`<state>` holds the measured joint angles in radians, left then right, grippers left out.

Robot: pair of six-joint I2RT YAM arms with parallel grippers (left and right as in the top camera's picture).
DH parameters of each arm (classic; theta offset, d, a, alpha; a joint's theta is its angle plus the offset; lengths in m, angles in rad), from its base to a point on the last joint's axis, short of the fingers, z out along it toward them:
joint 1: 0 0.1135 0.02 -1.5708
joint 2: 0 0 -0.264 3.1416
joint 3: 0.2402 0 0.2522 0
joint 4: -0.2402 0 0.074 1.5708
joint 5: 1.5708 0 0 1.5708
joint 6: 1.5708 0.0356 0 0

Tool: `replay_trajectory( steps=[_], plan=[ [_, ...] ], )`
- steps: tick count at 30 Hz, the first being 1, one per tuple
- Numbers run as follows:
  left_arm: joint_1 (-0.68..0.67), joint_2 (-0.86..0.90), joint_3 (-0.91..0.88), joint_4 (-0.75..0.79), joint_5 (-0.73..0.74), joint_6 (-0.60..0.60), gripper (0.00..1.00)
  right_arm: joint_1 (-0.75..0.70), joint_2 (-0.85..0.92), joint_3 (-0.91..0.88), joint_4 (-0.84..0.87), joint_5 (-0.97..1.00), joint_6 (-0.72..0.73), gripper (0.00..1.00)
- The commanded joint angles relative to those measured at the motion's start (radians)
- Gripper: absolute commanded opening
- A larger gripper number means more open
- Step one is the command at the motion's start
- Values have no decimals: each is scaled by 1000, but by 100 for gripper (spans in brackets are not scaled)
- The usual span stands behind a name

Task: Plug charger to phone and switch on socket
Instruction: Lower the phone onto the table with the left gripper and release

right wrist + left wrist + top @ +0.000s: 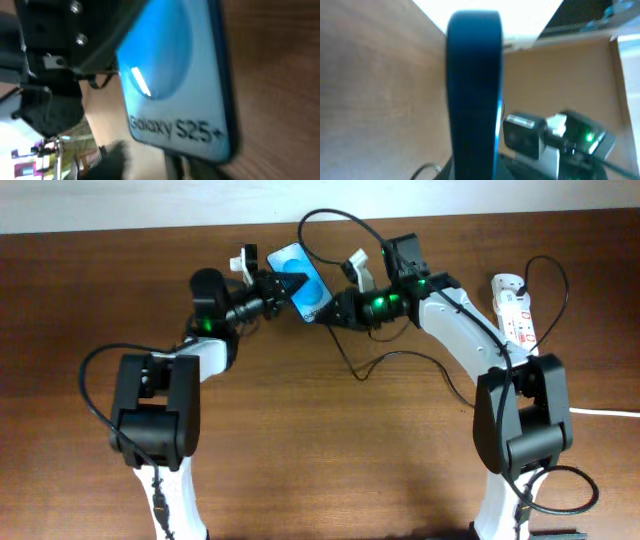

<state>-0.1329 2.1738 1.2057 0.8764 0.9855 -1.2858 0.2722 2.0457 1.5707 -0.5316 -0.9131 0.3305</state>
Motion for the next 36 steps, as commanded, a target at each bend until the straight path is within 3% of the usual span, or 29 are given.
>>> replay_trajectory(
  steps=[1,3,8,9,13,17,18,20,22,26,27,29,30,32,35,36],
  plan=[
    [-70,4,-12,0,240,1,0,-6,-33,32,49,3,-14,75],
    [-54,4,-12,0,235,1,0,-37,-48,32,24,-29,-16,98],
    [7,4,-12,-7,223,64,0,-138,-283,32,-174,153,-196,98],
    [14,4,-12,-42,224,114,0,-159,-351,32,-202,192,-224,99],
    [11,4,-12,-352,235,516,0,-216,-497,32,-390,297,-304,98],
    [-21,3,46,-366,236,577,0,-216,-497,32,-473,297,-335,98],
    [-31,3,90,-466,172,661,0,-216,-497,32,-478,297,-335,98],
    [-37,3,170,-813,-76,893,0,-216,-497,32,-486,297,-337,98],
    [-37,3,250,-1031,-171,1028,0,-216,-497,32,-486,298,-343,98],
    [-37,5,267,-1201,-331,1120,0,-216,-497,32,-484,297,-342,98],
    [-37,6,267,-1215,-381,1119,9,-216,-497,32,-486,297,-342,98],
    [-37,21,267,-1229,-383,1117,16,-216,-497,32,-486,297,-341,98],
    [-37,31,267,-1238,-384,1115,31,-216,-497,32,-487,297,-341,98],
    [-37,38,267,-1267,-415,1115,43,-216,-497,32,-491,297,-341,98],
    [-36,38,267,-1290,-435,1116,82,-216,-497,32,-502,297,-342,98],
    [-33,38,267,-1297,-442,1116,99,-216,-497,32,-504,297,-342,98]
  ],
)
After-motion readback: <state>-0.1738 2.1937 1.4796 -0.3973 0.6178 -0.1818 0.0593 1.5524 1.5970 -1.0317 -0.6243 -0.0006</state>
